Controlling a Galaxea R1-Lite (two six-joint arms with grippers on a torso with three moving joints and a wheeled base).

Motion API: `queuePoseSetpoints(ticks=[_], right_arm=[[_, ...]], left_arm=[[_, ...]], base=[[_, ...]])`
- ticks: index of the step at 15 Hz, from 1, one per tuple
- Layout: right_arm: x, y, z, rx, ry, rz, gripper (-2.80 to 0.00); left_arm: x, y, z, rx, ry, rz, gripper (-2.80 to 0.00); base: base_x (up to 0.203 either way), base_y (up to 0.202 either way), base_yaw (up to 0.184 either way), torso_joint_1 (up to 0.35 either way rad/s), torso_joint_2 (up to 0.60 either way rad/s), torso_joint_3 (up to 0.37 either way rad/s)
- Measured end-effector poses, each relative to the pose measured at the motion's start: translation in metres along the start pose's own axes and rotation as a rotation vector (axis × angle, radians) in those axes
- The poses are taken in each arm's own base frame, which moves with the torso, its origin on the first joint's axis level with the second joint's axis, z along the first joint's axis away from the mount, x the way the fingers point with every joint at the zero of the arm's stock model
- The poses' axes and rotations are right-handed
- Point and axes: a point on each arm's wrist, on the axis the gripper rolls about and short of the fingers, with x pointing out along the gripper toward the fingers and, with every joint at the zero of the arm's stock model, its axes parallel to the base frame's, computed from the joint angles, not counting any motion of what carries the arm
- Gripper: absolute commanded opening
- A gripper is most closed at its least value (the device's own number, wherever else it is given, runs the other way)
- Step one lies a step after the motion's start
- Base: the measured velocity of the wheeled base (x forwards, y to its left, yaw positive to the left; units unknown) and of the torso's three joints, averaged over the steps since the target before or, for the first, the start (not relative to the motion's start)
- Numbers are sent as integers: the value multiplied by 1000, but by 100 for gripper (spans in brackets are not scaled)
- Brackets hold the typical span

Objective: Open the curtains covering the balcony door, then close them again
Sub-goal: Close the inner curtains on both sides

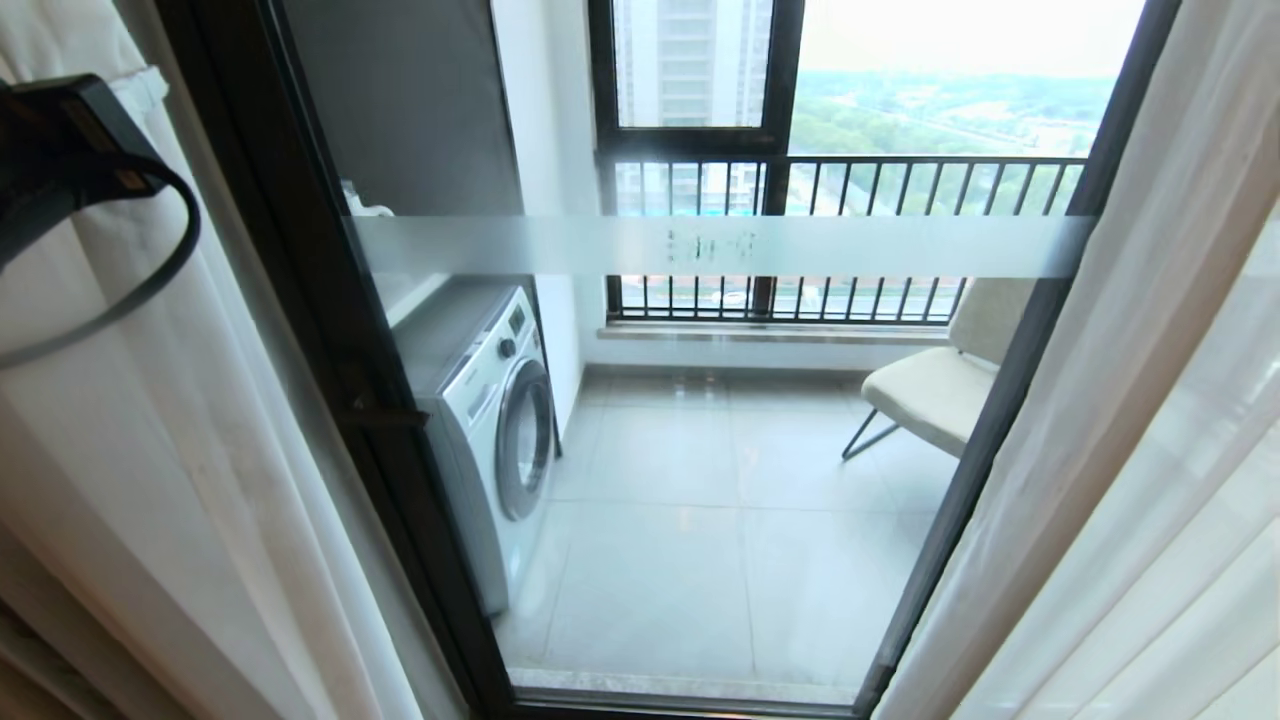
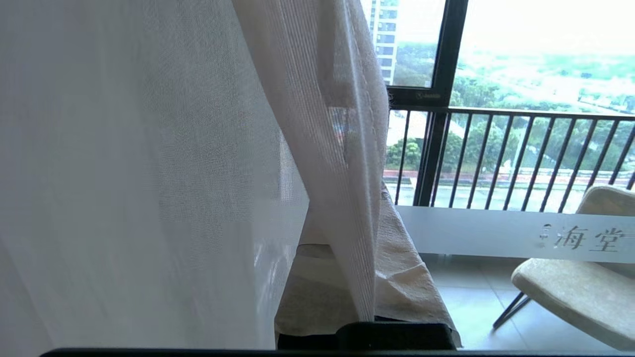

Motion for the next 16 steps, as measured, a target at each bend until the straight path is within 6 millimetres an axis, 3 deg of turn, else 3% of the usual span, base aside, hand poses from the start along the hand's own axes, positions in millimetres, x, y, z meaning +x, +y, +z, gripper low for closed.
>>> queuePoseSetpoints(ticks=[16], right_arm=[[0,0,0,0,0,0,-280]], left_arm=[[-1,-1,1,-1,-2,-7,-280]], base=[[0,-191,4,2,3,2]])
